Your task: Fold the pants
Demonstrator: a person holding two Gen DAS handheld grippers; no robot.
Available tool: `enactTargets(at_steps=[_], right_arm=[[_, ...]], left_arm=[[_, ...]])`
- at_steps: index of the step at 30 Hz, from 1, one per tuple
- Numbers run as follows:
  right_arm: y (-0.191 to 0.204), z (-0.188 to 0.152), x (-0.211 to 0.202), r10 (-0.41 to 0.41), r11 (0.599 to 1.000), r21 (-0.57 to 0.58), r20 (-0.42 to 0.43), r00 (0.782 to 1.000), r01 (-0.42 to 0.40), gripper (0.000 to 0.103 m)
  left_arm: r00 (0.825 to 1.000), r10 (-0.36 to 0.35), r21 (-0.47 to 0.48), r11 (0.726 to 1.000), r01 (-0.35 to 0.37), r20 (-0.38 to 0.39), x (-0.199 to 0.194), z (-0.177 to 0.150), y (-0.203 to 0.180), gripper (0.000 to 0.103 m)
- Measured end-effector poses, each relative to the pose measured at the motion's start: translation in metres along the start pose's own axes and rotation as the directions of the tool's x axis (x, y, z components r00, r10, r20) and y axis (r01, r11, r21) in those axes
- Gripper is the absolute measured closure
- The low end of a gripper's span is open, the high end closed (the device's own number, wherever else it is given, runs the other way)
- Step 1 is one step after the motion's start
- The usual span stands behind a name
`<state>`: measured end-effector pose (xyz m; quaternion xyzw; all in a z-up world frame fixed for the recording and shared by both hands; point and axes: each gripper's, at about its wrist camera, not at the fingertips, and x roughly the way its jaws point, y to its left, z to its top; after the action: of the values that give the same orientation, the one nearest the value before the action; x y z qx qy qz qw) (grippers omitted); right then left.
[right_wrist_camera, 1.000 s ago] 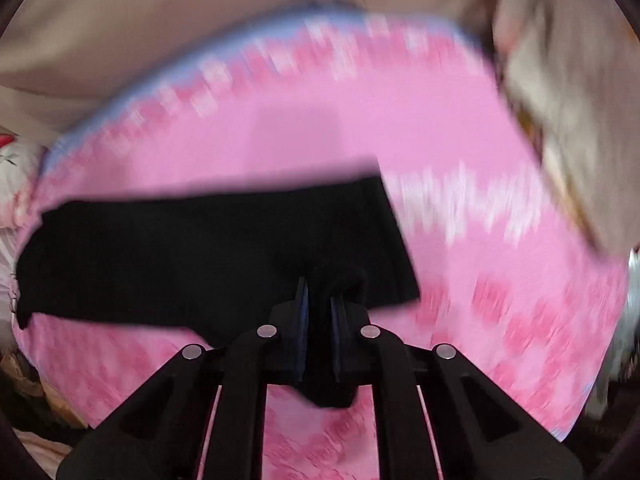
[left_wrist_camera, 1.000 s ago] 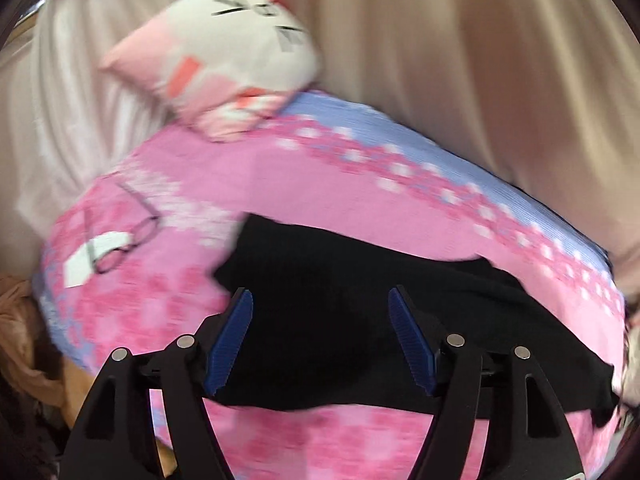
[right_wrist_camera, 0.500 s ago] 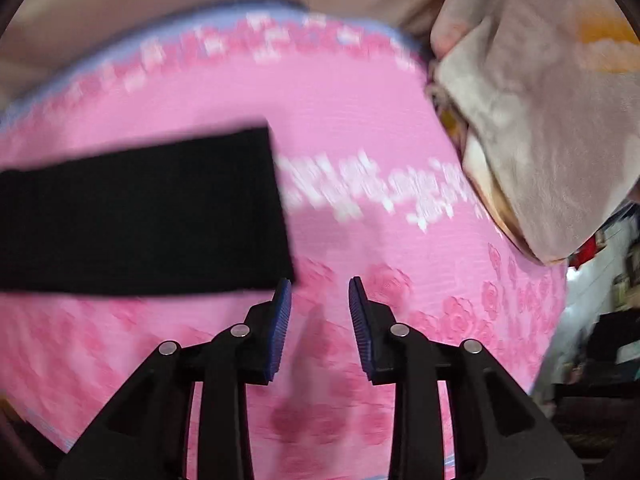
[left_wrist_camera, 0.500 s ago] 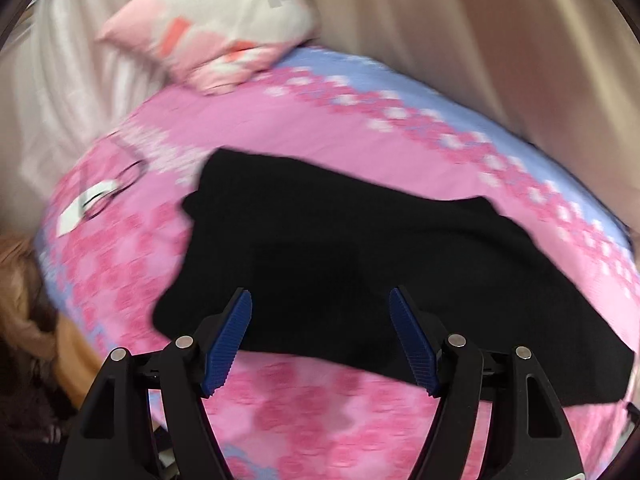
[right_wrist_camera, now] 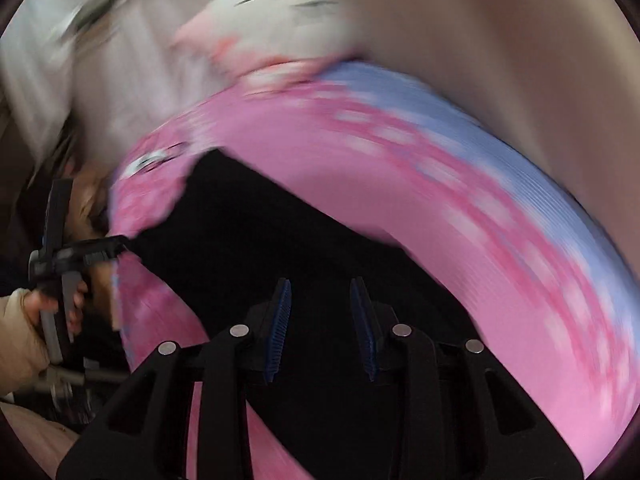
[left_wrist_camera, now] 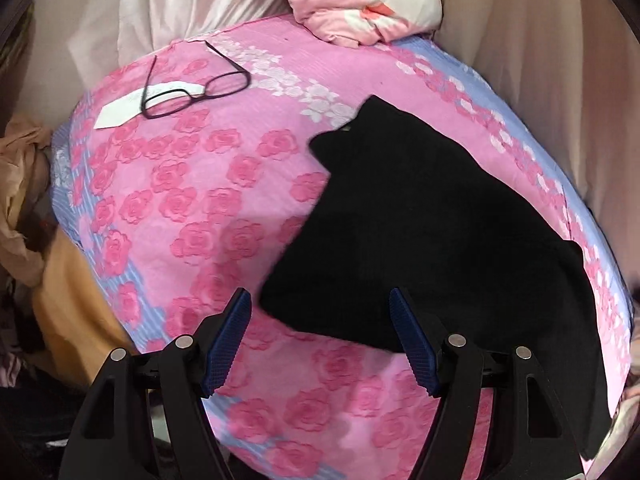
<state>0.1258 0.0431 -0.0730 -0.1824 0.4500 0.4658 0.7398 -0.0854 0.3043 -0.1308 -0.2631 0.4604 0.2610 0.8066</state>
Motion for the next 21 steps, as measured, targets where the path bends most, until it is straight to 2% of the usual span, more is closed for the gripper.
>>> enactTargets(at_steps=[1,3,5,6,8,10,11,13,14,16,17,18,20,21], right_arm=[[0.022,0.029,0.027,0.024,0.997,-0.075,-0.019,1.0,-0.025,0.071],[0.05,0.067,0.074,0.04,0.979,-0.199,-0.058,0.998,-0.051,0.052],[0.086,0.097,0.12,0.003,0.941,-0.335,-0.098,0.995,-0.036,0.045],[0.105,0.11,0.145,-0.009,0.911,-0.411,-0.123,0.992,-0.043,0.045],[0.125,0.114,0.168,-0.033,0.863,-0.502,-0.154,0.987,-0.05,0.045],[0.142,0.122,0.199,-0.099,0.809,-0.587,-0.155,0.983,-0.012,0.044],[0.145,0.121,0.208,-0.123,0.789,-0.615,-0.163,0.979,-0.003,0.039],[0.149,0.117,0.23,-0.169,0.752,-0.659,-0.203,0.964,-0.007,0.038],[0.149,0.115,0.237,-0.154,0.75,-0.66,-0.231,0.961,-0.038,0.044],[0.14,0.116,0.236,-0.081,0.772,-0.625,-0.278,0.957,-0.116,0.059],[0.135,0.121,0.235,-0.064,0.788,-0.602,-0.288,0.955,-0.129,0.077],[0.127,0.128,0.231,-0.041,0.815,-0.562,-0.3,0.953,-0.142,0.087],[0.098,0.154,0.217,0.044,0.885,-0.433,-0.286,0.957,-0.171,0.09],[0.087,0.163,0.212,0.06,0.902,-0.398,-0.267,0.962,-0.167,0.09]], left_arm=[[1.0,-0.007,0.013,1.0,0.007,0.007,0.0,-0.001,0.006,0.034],[1.0,-0.009,0.036,0.999,0.009,-0.003,0.004,-0.002,0.016,0.034],[1.0,-0.028,0.054,0.998,0.028,-0.011,0.008,-0.003,0.024,0.034],[0.999,-0.04,0.057,0.998,0.041,-0.022,0.013,-0.003,0.029,0.034],[0.998,-0.059,0.048,0.997,0.061,-0.038,0.018,-0.002,0.038,0.034],[0.996,-0.083,0.035,0.996,0.084,-0.04,0.021,-0.001,0.044,0.034],[0.995,-0.089,0.034,0.995,0.091,-0.04,0.022,-0.001,0.045,0.034],[0.994,-0.099,0.048,0.994,0.101,-0.035,0.022,0.0,0.045,0.034],[0.994,-0.102,0.059,0.993,0.104,-0.033,0.021,0.001,0.044,0.034],[0.993,-0.107,0.097,0.989,0.11,-0.041,0.021,0.002,0.041,0.034],[0.993,-0.107,0.115,0.987,0.112,-0.043,0.02,0.002,0.04,0.034],[0.993,-0.113,0.126,0.985,0.118,-0.043,0.019,0.004,0.039,0.034],[0.99,-0.134,0.126,0.982,0.138,-0.04,0.014,0.009,0.04,0.034],[0.989,-0.144,0.123,0.982,0.146,-0.032,0.011,0.011,0.041,0.034]])
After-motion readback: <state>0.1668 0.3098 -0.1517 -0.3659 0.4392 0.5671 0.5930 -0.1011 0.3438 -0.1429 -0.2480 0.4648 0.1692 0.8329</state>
